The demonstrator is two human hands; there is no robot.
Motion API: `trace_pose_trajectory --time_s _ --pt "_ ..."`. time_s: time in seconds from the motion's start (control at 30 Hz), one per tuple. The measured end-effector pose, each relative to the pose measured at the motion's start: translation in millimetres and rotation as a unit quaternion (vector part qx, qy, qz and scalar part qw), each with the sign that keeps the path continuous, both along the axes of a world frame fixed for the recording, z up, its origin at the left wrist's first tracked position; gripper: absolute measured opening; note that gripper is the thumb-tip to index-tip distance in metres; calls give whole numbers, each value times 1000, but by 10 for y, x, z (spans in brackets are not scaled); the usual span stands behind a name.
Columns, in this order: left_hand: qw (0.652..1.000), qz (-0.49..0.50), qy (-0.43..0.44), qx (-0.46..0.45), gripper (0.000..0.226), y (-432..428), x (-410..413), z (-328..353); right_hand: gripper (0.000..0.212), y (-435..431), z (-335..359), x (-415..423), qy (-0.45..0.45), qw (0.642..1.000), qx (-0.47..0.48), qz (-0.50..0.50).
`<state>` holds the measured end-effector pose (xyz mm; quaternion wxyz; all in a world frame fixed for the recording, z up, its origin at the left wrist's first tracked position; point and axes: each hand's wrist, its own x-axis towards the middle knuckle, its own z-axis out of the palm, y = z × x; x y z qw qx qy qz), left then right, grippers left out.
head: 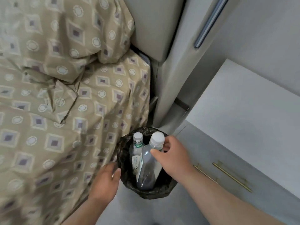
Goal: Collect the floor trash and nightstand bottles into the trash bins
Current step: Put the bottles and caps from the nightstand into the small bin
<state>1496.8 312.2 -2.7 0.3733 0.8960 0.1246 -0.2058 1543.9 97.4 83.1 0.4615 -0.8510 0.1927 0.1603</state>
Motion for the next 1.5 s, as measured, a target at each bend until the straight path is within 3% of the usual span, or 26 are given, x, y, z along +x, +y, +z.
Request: trace_pose_trajectory --time_s 0.13,0.27,0.4,0.63,0.77,0.9,1.2,1.5 --pt "996 32 14 -76 30 -89 168 -153 34 113 -345 231 9 1000 3 -16" --pt "994 62 36 -81 30 -138 262 -301 58 89 -563 270 51 998 8 35" --pt "989 104 51 -93 16 -155 405 -384 30 -205 -801 9 105 993 -17 -51" --pt "976 158 71 -130 15 -144 566 -512 45 -332 -1039 53 144 965 -188 -109" --pt "981 143 70 -111 13 -179 594 -540 19 -425 -1177 155 212 958 -149 -118" --pt "981 145 67 -115 15 -166 617 -349 17 -506 -1110 112 170 970 -135 -107" --pt "980 151 81 -97 17 -59 510 1035 17 -308 150 -107 161 968 -58 -184" --pt "977 159 44 -134 17 21 333 3458 20 -325 2603 -162 94 978 1 -187"
